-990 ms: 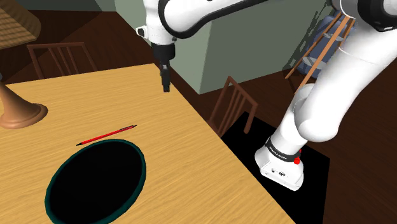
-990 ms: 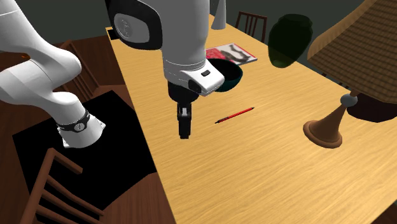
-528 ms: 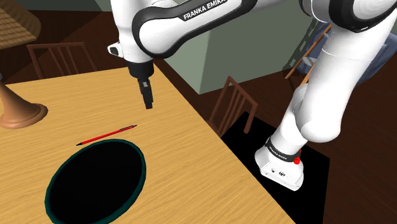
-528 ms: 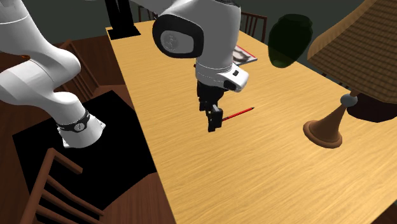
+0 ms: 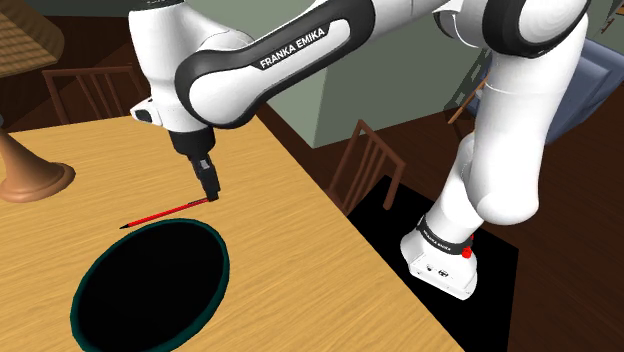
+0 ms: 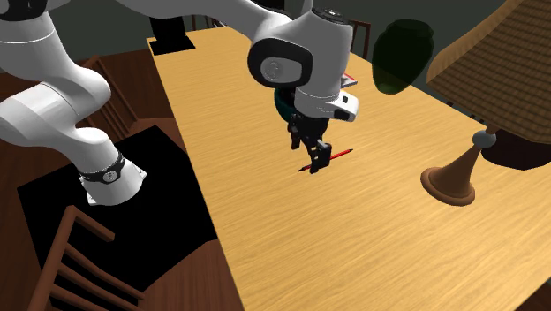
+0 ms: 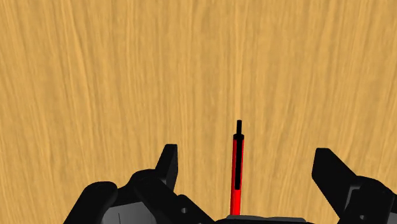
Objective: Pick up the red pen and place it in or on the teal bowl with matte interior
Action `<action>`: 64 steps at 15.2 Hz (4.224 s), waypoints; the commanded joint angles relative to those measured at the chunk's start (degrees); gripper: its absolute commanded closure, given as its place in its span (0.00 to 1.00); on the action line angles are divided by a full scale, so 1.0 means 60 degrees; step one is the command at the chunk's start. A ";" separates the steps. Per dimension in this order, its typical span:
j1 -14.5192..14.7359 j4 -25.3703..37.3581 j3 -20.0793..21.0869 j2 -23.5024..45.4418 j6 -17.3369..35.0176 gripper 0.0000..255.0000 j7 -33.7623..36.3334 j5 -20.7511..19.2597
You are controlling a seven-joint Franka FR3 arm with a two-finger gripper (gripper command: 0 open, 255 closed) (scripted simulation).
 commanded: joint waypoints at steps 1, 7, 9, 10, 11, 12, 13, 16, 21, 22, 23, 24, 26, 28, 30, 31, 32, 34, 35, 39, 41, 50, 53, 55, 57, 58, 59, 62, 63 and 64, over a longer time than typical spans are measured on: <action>0.0030 -0.0053 -0.0001 0.0140 0.0188 0.00 0.0008 -0.0052; 0.0057 -0.0329 -0.0041 0.0388 0.0699 0.00 0.0076 -0.0156; 0.0057 -0.0328 -0.0041 0.0389 0.0699 0.00 0.0076 -0.0157; 0.0057 -0.0328 -0.0041 0.0389 0.0699 0.00 0.0076 -0.0157; 0.0057 -0.0328 -0.0041 0.0389 0.0699 0.00 0.0076 -0.0157; 0.0057 -0.0328 -0.0041 0.0389 0.0699 0.00 0.0076 -0.0157; 0.0057 -0.0327 -0.0041 0.0388 0.0697 0.00 0.0076 -0.0156; 0.0057 -0.0327 -0.0041 0.0388 0.0697 1.00 0.0076 -0.0156; 0.0050 -0.0288 -0.0049 0.0412 0.0680 1.00 0.0061 -0.0161; 0.0046 -0.0288 -0.0052 0.0419 0.0688 1.00 0.0055 -0.0163; 0.0057 -0.0328 -0.0042 0.0388 0.0699 1.00 0.0076 -0.0157; 0.0050 -0.0283 -0.0031 0.0324 0.0592 1.00 0.0060 -0.0130; 0.0036 -0.0185 -0.0011 0.0200 0.0376 1.00 0.0030 -0.0080; 0.0023 -0.0078 0.0007 0.0082 0.0157 1.00 0.0000 -0.0033; 0.0012 0.0037 0.0023 -0.0030 -0.0063 1.00 -0.0027 0.0012; 0.0007 0.0098 0.0030 -0.0083 -0.0175 1.00 -0.0040 0.0034; 0.0002 0.0162 0.0037 -0.0134 -0.0287 1.00 -0.0053 0.0054; -0.0007 0.0295 0.0050 -0.0231 -0.0512 1.00 -0.0076 0.0093; -0.0010 0.0365 0.0056 -0.0277 -0.0626 1.00 -0.0088 0.0112; -0.0022 0.0668 0.0077 -0.0443 -0.1086 1.00 -0.0128 0.0178; -0.0026 0.0833 0.0086 -0.0515 -0.1319 1.00 -0.0146 0.0207; -0.0027 0.1701 0.0117 -0.0741 -0.2399 1.00 -0.0201 0.0299; -0.0021 0.2037 0.0125 -0.0778 -0.2771 1.00 -0.0211 0.0315; -0.0015 0.2276 0.0130 -0.0792 -0.3023 1.00 -0.0215 0.0322; 0.0080 0.2171 0.0209 -0.0945 -0.3066 1.00 -0.0046 0.0365; 0.0175 0.1995 0.0286 -0.1088 -0.3028 1.00 0.0127 0.0407; 0.0271 0.1834 0.0366 -0.1221 -0.2994 1.00 0.0302 0.0447; 0.0570 0.1427 0.0617 -0.1569 -0.2917 1.00 0.0844 0.0561; 0.0673 0.1317 0.0704 -0.1667 -0.2899 1.00 0.1030 0.0596; 0.0778 0.1219 0.0792 -0.1756 -0.2884 1.00 0.1219 0.0630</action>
